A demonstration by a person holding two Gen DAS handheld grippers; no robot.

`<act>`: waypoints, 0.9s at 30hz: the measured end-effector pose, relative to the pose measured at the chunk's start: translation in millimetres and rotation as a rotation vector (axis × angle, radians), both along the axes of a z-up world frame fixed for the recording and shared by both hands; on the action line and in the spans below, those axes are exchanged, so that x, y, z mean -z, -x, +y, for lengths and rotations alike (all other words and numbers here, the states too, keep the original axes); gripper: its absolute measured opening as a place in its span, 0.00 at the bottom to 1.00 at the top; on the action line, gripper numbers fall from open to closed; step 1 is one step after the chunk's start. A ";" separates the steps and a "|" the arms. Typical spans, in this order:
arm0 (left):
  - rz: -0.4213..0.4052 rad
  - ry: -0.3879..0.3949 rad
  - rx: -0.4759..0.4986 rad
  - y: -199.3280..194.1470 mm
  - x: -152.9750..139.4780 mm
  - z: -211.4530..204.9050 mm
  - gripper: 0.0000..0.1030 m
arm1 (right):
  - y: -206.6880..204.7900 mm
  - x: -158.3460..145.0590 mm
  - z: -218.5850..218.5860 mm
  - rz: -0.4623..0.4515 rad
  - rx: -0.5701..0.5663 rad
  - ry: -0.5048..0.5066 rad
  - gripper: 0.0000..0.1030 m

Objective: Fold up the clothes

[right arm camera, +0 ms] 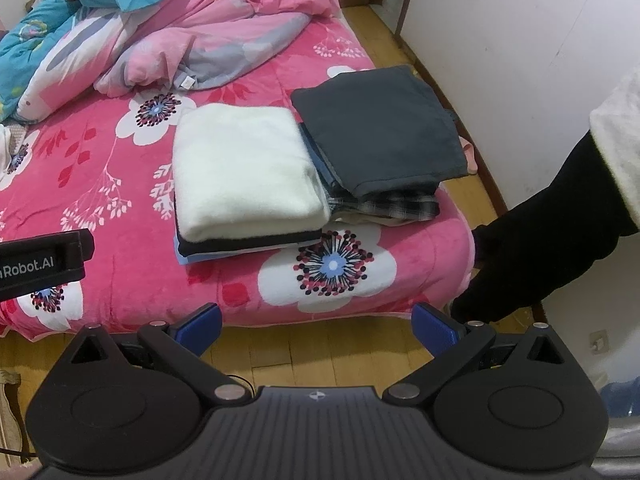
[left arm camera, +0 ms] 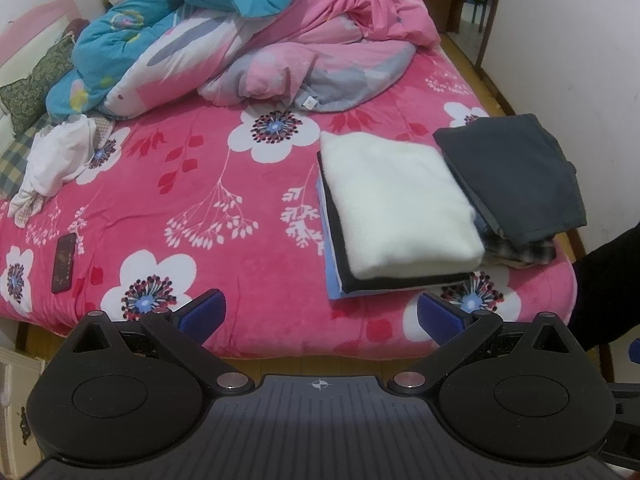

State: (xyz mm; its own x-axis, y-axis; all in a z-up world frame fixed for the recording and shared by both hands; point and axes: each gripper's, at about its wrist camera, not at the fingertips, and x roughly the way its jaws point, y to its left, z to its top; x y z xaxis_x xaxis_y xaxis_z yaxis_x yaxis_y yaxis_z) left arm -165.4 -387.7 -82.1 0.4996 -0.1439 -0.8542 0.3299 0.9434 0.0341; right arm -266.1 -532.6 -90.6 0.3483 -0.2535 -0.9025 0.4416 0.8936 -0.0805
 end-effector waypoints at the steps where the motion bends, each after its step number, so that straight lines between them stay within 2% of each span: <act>1: 0.000 0.000 0.000 -0.1 0.0 0.0 1.00 | -0.1 -0.2 -0.3 0.000 0.000 0.001 1.00; 27: 0.025 -0.011 0.023 2.2 3.3 -6.9 1.00 | 7.6 -0.6 -11.7 0.009 0.036 -0.001 1.00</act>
State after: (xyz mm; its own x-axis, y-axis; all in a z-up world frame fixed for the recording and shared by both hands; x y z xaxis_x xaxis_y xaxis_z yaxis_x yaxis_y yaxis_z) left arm -167.5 -394.6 -85.4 0.4743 -0.1455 -0.8683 0.3527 0.9350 0.0360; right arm -273.7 -544.4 -90.0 0.3308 -0.2649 -0.9058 0.4731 0.8770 -0.0837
